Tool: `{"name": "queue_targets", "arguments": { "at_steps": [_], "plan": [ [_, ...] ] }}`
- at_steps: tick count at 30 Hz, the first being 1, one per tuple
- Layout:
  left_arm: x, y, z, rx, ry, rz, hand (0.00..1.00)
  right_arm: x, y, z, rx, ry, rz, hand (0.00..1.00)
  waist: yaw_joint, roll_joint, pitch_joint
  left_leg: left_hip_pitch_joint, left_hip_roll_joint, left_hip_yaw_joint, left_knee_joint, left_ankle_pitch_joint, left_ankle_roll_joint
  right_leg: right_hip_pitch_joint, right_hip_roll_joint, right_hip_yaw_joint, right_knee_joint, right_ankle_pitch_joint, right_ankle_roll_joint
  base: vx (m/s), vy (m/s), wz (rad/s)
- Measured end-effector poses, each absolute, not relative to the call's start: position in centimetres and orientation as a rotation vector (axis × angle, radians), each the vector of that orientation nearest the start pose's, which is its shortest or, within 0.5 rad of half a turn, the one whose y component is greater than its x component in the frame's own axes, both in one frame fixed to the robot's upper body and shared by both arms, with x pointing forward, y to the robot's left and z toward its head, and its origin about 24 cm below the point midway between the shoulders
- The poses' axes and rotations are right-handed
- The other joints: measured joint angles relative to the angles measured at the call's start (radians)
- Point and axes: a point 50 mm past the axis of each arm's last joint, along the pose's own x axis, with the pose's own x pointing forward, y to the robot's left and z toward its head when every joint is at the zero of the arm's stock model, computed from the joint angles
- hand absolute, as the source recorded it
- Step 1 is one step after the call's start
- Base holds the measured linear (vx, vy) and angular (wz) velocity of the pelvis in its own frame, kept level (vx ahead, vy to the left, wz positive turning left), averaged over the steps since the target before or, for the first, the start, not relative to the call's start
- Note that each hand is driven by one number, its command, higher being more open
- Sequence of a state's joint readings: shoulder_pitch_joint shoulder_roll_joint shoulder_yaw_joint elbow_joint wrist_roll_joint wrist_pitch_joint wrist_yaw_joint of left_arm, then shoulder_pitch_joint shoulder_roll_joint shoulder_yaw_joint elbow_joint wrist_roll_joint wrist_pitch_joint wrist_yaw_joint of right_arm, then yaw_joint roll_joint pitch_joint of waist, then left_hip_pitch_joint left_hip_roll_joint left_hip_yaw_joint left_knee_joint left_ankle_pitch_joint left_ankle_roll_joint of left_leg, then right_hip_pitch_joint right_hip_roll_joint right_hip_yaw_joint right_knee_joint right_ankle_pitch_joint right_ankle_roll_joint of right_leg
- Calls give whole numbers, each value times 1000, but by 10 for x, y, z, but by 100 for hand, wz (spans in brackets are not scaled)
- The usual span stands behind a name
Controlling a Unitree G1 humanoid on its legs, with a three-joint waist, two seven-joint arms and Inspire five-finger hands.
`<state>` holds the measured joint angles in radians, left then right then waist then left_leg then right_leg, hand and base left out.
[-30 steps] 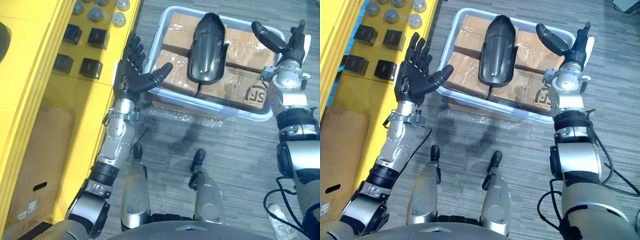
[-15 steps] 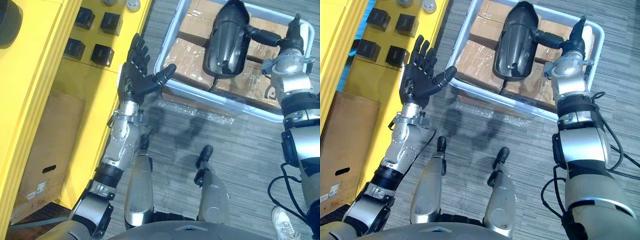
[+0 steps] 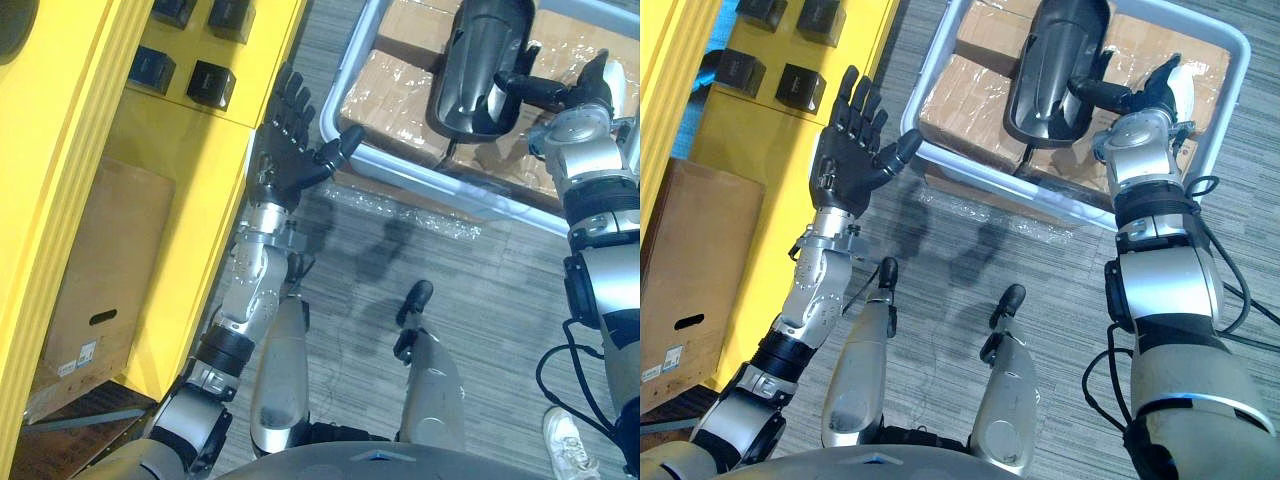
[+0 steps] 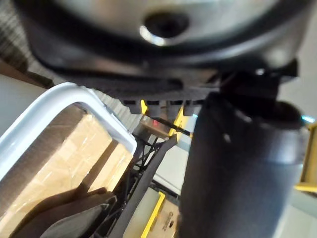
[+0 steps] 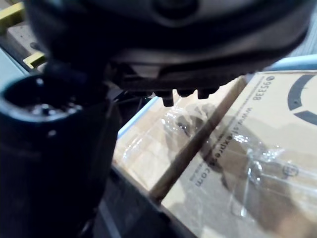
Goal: Walk over and take three plastic housings, then place them on the shelf
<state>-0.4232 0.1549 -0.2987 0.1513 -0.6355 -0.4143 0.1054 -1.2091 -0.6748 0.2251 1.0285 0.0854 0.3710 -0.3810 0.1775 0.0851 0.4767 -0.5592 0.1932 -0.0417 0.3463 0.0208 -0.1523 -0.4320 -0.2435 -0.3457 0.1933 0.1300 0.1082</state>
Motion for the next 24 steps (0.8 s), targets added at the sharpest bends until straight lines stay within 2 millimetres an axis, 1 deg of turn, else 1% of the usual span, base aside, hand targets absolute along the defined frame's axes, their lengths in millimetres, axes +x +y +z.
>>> {"name": "queue_targets", "arguments": {
  "at_steps": [1, 5, 6, 7, 8, 10, 11, 13, 14, 16, 18, 19, 21, 24],
  "plan": [
    [307, 102, 143, -494, -492, -235, 100, 393, -300, 247, -546, 84, -706, 0, 8, 1, 1, -5, 0, -1, 0, 0, 0, -4, 0, -1, 0, 0, 0, 0, 0, 0],
    [307, 101, 143, -507, -490, -235, 100, 392, -303, 247, -554, 95, -741, 0, 20, 8, 1, -35, -6, -20, 5, 1, 0, -19, -2, -17, 0, 0, 0, 21, -9, 11],
    [307, 99, 143, -538, -482, -234, 100, 388, -310, 252, -585, 94, -789, 0, 29, 14, 4, -48, -7, -26, 14, 1, 1, -23, -3, -22, 1, 0, 0, 17, 3, 16],
    [307, 98, 142, -557, -476, -235, 100, 381, -322, 258, -613, 87, -844, 0, 38, 23, 9, -60, -11, -37, 20, 1, 1, -25, -6, -32, 4, 0, 0, 13, 5, 17],
    [307, 99, 141, -561, -473, -235, 100, 378, -328, 262, -618, 87, -869, 0, 41, 25, 10, -64, -13, -39, 21, 1, 1, -27, -7, -35, 6, 0, 0, 1, 6, 13],
    [303, 105, 129, -579, -439, -217, 100, 368, -345, 272, -623, 97, -931, 0, 58, 33, 13, -68, -18, -41, 21, 2, 3, -34, -14, -37, 15, -3, 1, -3, 1, 2],
    [301, 106, 125, -577, -429, -215, 100, 366, -348, 273, -635, 100, -945, 0, 61, 37, 15, -68, -19, -42, 21, 2, 3, -34, -15, -38, 15, -4, 1, -6, 0, 5],
    [294, 111, 107, -573, -382, -205, 100, 360, -358, 277, -669, 108, -987, 0, 64, 53, 16, -79, -24, -52, 22, 4, 6, -36, -18, -49, 16, -5, 2, -8, -3, 11],
    [291, 112, 103, -573, -370, -202, 100, 359, -359, 278, -675, 110, -992, 0, 65, 54, 16, -81, -24, -55, 22, 4, 6, -37, -18, -52, 16, -5, 2, -6, -8, 13],
    [282, 117, 86, -597, -315, -189, 100, 356, -364, 273, -677, 147, -993, 0, 70, 56, 15, -85, -26, -65, 22, 4, 6, -34, -17, -63, 16, -7, 1, 1, -11, 10],
    [278, 120, 78, -601, -292, -183, 100, 355, -367, 264, -682, 188, -981, 0, 77, 57, 14, -85, -26, -68, 23, 5, 6, -31, -17, -65, 16, -7, 0, 7, -10, 6],
    [276, 121, 74, -620, -277, -189, 100, 354, -370, 255, -692, 227, -967, 0, 89, 63, 14, -84, -27, -72, 25, 5, 7, -25, -17, -71, 16, -7, 0, 7, -9, 9],
    [273, 124, 70, -628, -265, -186, 100, 354, -372, 246, -694, 247, -947, 0, 97, 69, 13, -83, -28, -78, 26, 6, 7, -16, -17, -79, 15, -7, 0, 2, -7, 12],
    [270, 127, 66, -645, -251, -177, 100, 355, -371, 249, -700, 212, -934, 0, 103, 71, 12, -71, -31, -92, 30, 6, 8, 10, -15, -92, 9, -8, 0, -8, -2, 14]
  ]
}}
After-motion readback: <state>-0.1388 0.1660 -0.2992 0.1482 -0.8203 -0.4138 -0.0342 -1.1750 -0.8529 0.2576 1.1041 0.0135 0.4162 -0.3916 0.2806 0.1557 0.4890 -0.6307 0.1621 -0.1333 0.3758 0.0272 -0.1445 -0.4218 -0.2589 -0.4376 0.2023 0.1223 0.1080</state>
